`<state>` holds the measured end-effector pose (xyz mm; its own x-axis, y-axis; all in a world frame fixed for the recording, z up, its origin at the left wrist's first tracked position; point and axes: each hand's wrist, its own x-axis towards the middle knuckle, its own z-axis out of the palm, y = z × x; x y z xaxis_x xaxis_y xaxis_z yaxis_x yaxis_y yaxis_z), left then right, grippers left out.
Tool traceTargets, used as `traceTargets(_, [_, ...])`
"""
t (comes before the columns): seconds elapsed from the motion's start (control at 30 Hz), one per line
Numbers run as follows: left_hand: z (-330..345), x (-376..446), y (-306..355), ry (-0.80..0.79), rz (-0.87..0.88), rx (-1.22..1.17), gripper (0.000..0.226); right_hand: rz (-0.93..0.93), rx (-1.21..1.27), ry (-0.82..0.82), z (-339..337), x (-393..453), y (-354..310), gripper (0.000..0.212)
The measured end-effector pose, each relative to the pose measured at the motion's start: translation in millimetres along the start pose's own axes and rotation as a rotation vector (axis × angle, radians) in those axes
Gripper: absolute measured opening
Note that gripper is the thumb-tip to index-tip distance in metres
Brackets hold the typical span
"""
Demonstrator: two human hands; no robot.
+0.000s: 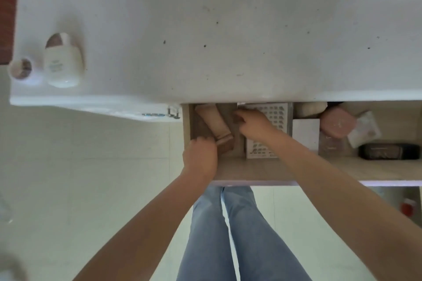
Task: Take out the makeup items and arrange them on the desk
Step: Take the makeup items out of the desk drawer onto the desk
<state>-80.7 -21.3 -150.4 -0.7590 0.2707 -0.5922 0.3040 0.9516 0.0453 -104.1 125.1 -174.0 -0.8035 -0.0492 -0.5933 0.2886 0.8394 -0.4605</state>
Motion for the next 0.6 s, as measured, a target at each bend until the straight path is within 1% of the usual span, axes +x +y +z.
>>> traceTargets(0.1, [-8,-24,-23,0.1,-0.03,-0.101,0.017,-0.017,-0.082,0.018,2,8,-12,0.027])
traceTargets(0.13, [-10,-32,-32,0.135,-0.043,-0.157,0.018,-0.038,-0.106,0.013,7,11,-18,0.03])
traceTargets(0.2, [-14,-44,-50,0.213,-0.085,-0.303,0.02,-0.031,-0.141,0.0,22,17,-29,0.046])
traceTargets(0.27, [-17,-51,-66,0.278,-0.145,-0.437,0.019,0.061,-0.087,0.011,41,20,-40,0.06])
traceTargets(0.3, [-18,-54,-73,0.302,-0.168,-0.505,0.018,0.117,-0.033,0.036,49,19,-44,0.061])
traceTargets(0.33, [-19,-57,-79,0.325,-0.182,-0.572,0.016,0.156,0.011,0.065,56,16,-47,0.057])
traceTargets(0.37, [-18,-61,-84,0.354,-0.189,-0.636,0.015,0.157,0.021,0.082,63,11,-49,0.05])
traceTargets(0.43, [-18,-68,-92,0.408,-0.216,-0.752,0.013,0.088,-0.025,0.082,69,-3,-49,0.036])
traceTargets(0.47, [-20,-72,-96,0.43,-0.233,-0.799,0.012,0.058,-0.038,0.076,68,-12,-47,0.034])
traceTargets(0.57, [-28,-80,-107,0.467,-0.309,-0.935,0.005,-0.047,-0.014,0.123,46,-38,-43,0.039])
traceTargets(0.6, [-33,-83,-110,0.471,-0.347,-0.999,0.01,-0.095,0.018,0.152,36,-47,-45,0.042])
